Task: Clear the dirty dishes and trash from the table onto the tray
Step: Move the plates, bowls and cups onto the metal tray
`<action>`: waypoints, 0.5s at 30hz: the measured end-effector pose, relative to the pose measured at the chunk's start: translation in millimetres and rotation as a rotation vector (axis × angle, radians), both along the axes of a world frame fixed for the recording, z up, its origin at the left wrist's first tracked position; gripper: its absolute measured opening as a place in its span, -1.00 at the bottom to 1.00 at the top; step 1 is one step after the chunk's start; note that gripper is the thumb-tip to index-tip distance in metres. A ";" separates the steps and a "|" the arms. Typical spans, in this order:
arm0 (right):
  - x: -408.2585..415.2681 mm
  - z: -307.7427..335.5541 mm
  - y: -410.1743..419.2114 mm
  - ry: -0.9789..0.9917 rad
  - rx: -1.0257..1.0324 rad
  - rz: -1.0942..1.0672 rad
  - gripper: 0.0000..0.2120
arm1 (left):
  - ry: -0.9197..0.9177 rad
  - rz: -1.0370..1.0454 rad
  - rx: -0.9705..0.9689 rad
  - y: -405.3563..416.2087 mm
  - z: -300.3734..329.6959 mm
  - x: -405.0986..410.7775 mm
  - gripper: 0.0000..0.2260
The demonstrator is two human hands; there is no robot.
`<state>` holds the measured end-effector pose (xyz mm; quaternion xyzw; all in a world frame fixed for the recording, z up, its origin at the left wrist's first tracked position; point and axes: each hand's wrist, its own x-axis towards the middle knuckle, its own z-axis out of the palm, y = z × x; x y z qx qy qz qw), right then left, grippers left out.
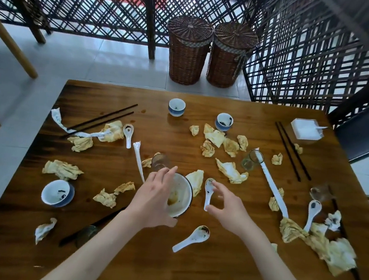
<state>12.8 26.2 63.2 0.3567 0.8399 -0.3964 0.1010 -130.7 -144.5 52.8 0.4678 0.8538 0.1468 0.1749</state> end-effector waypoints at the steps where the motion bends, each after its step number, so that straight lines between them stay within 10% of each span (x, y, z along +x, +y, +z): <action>1: -2.8 1.0 4.9 0.009 -0.046 -0.011 -0.36 | 0.000 -0.010 0.009 4.0 2.2 -0.7 0.14; 10: -16.9 13.7 41.1 -0.018 -0.808 -0.144 -0.62 | -0.002 -0.056 0.089 40.7 21.1 10.3 0.14; 15: -14.4 19.0 57.3 0.024 -1.020 -0.161 -0.39 | 0.000 -0.058 0.072 55.3 27.5 16.5 0.15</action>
